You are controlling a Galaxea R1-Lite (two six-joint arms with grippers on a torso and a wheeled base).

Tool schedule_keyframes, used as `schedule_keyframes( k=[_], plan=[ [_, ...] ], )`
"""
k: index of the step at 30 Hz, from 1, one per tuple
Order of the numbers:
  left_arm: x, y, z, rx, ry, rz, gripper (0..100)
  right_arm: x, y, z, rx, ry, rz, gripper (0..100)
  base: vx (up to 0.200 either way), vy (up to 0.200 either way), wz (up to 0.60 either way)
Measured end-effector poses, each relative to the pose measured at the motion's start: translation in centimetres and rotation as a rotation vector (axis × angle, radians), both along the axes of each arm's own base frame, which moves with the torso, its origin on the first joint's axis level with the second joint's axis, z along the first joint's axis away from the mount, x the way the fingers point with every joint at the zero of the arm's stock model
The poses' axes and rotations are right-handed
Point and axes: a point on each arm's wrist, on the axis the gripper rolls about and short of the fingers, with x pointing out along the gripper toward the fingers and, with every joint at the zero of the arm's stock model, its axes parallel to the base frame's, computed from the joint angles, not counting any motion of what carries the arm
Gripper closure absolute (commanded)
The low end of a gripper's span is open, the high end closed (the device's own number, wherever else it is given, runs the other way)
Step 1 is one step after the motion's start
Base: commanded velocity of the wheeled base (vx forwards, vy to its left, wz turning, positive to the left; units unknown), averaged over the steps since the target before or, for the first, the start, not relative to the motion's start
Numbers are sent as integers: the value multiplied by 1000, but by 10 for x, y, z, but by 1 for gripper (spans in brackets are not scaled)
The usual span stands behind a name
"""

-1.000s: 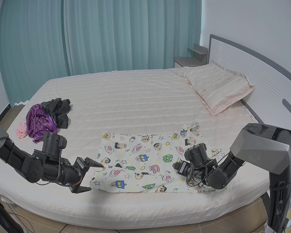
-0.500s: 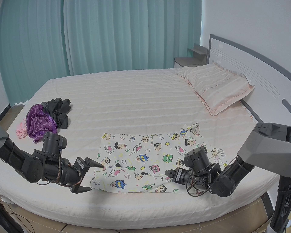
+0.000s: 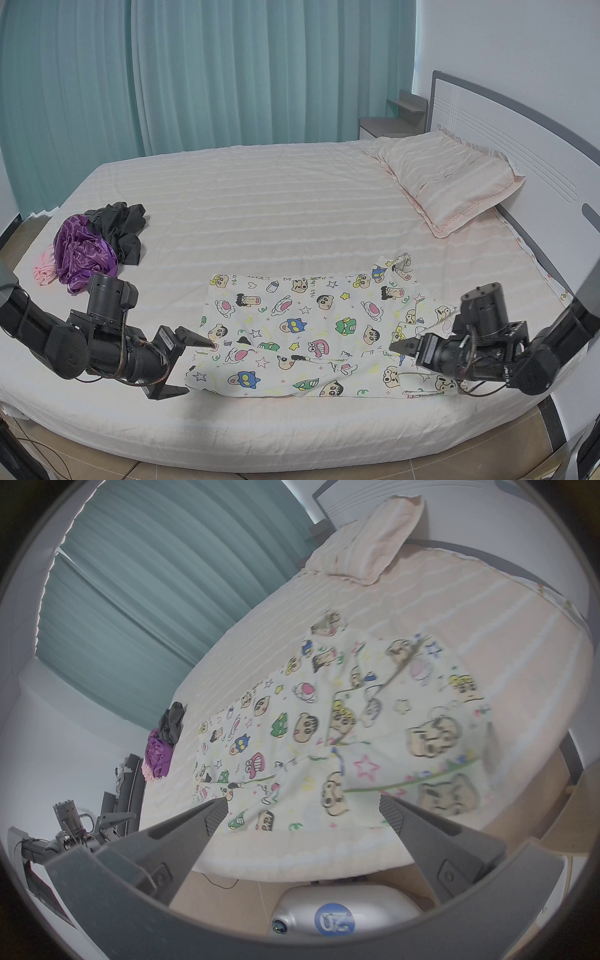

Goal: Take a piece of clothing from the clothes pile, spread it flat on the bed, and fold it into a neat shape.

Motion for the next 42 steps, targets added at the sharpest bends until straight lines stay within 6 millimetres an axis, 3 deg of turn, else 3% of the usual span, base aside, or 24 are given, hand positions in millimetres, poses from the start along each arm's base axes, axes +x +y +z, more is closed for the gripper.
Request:
schedule_keyframes(
  k=[7, 11, 15, 27, 42],
  plan=[
    [-10, 1, -6, 37, -95, -77, 0, -32, -50, 11, -2, 1, -104, 0, 0, 0, 0],
    [-18, -2, -9, 42, -95, -95, 0, -47, -68, 14, 2, 2, -151, 0, 0, 0, 0],
    [-21, -5, -10, 28, -80, -93, 0, -51, -71, 17, 5, -6, -159, 0, 0, 0, 0],
    [-21, -7, -8, 2, -66, -76, 0, -56, -74, 16, -4, -4, -160, 0, 200, 0, 0],
    [-24, -12, -10, 8, -60, -95, 0, -56, -73, 12, -11, 14, -153, 0, 0, 0, 0]
  ],
)
